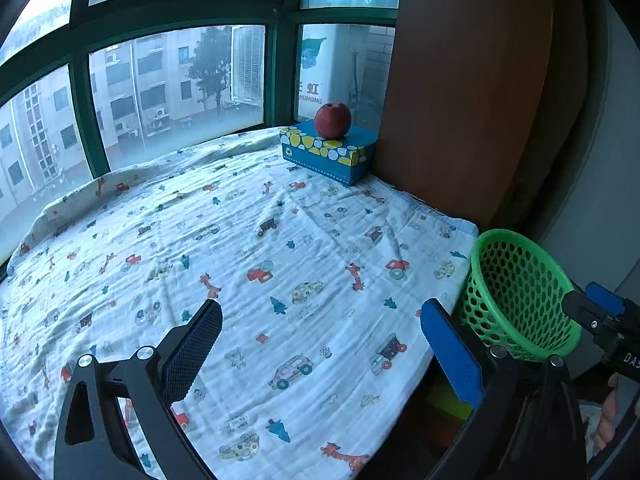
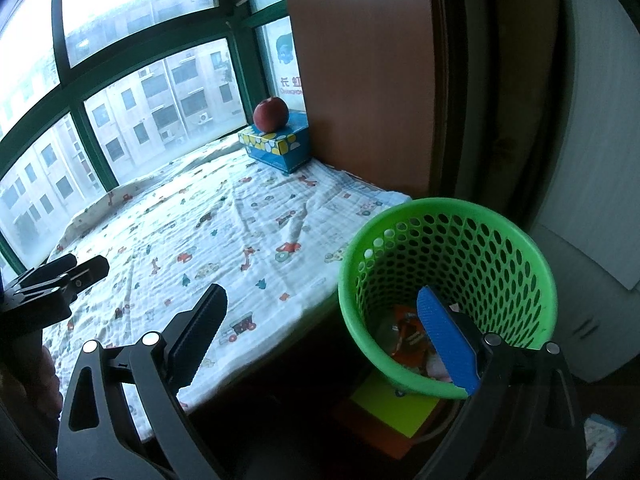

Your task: Collect trash

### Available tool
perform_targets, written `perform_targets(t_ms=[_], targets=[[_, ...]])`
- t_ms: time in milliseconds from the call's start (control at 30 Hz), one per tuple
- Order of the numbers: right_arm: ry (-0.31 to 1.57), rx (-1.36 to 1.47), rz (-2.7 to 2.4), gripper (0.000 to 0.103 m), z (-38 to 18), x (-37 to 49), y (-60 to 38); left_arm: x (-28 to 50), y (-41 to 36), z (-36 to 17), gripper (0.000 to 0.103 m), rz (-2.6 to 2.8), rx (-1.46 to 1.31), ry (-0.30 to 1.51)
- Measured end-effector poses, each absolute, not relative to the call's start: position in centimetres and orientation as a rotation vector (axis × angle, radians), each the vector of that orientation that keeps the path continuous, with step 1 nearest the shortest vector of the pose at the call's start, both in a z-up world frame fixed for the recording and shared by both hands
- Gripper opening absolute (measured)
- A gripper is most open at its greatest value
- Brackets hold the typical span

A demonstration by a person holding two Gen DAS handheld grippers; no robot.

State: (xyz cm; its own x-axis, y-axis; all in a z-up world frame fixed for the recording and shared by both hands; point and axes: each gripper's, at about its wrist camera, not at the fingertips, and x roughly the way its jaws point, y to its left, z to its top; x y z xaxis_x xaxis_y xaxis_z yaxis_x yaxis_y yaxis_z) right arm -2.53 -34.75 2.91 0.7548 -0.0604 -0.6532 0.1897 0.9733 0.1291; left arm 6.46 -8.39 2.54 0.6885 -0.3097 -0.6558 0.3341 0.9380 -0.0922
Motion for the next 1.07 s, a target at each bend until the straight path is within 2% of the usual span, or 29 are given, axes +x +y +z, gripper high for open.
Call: perform_targets(t_ms=[1067], targets=[[0.711, 0.205, -0.128, 0.095, 2.72, -2.52, -34.53, 6.70, -8.07, 2.63, 0.096, -0.347, 0.038, 0.716]])
